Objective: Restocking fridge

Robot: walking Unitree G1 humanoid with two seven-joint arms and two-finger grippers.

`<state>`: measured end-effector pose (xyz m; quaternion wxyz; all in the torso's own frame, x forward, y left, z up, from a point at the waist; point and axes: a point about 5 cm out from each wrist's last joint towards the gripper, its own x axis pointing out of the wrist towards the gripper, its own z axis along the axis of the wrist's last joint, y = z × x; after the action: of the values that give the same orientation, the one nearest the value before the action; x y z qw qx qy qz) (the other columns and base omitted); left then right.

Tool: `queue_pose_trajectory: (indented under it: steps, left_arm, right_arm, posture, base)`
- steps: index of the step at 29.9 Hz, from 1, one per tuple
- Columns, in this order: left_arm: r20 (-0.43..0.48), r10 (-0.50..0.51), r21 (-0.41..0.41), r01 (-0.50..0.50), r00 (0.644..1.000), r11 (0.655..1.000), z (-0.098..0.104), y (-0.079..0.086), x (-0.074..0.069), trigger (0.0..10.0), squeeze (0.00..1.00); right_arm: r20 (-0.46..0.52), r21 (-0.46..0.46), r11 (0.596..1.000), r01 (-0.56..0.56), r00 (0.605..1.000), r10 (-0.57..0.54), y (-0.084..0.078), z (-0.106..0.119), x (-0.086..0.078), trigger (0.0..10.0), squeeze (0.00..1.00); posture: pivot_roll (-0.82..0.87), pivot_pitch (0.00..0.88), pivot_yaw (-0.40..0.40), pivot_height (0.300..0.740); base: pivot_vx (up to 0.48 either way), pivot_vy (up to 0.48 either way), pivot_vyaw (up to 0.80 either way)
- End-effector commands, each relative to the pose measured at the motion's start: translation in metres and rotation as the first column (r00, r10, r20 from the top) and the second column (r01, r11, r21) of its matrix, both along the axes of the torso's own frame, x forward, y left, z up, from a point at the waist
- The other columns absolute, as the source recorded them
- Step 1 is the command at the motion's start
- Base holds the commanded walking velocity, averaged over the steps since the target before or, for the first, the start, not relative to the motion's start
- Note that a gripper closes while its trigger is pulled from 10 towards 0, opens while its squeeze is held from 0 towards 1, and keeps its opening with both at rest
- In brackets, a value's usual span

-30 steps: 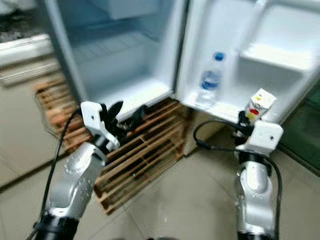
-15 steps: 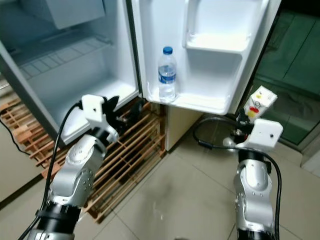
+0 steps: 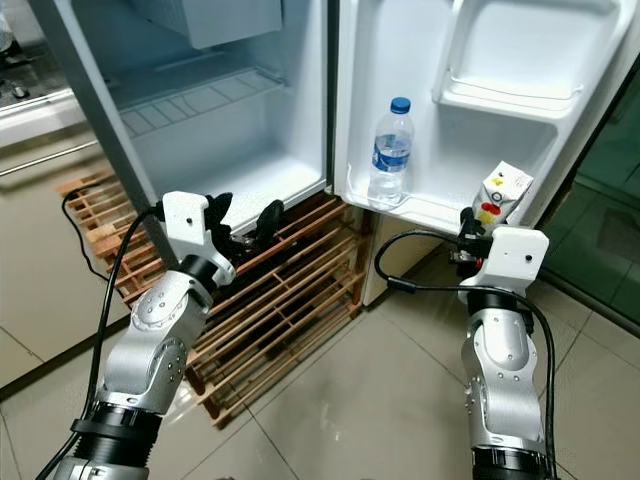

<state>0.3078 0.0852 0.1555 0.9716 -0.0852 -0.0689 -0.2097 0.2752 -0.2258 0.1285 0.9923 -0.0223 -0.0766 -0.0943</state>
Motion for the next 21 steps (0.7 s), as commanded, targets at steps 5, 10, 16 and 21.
queue_pose_trajectory:
  steps: [5, 10, 16, 21]
  left_arm:
    - [0.068, -0.053, 0.007, 0.053, 0.996, 0.999, 0.0106, -0.0065, -0.0043, 10.0, 0.00]
    - [0.078, -0.065, 0.003, 0.065, 0.995, 0.998, 0.0108, -0.0077, -0.0051, 10.0, 0.00]
    - [0.080, -0.067, -0.005, 0.067, 0.995, 0.998, 0.0110, -0.0071, -0.0054, 10.0, 0.00]
    - [0.077, -0.065, -0.022, 0.067, 0.995, 0.998, 0.0110, -0.0068, -0.0055, 10.0, 0.00]
  right_arm:
    - [0.004, -0.009, 1.000, -0.009, 1.000, 0.009, 0.0024, 0.0016, 0.0029, 10.0, 0.00]
    - [-0.001, -0.017, 1.000, -0.011, 1.000, 0.011, 0.0021, 0.0010, 0.0039, 10.0, 0.00]
    - [-0.003, -0.025, 1.000, -0.008, 1.000, 0.008, 0.0007, 0.0011, 0.0050, 10.0, 0.00]
    - [-0.005, -0.028, 1.000, -0.010, 1.000, 0.010, 0.0011, 0.0008, 0.0062, 10.0, 0.00]
  posture:
    - [-0.14, 0.000, 0.041, 0.740]
    - [-0.14, 0.000, 0.039, 0.740]
    - [-0.14, 0.000, 0.037, 0.740]
    - [-0.14, 0.000, 0.034, 0.740]
  base:
    - [0.127, 0.000, 0.00]
    - [0.448, 0.000, 0.00]
    - [0.480, 0.000, 0.00]
    - [0.480, 0.000, 0.00]
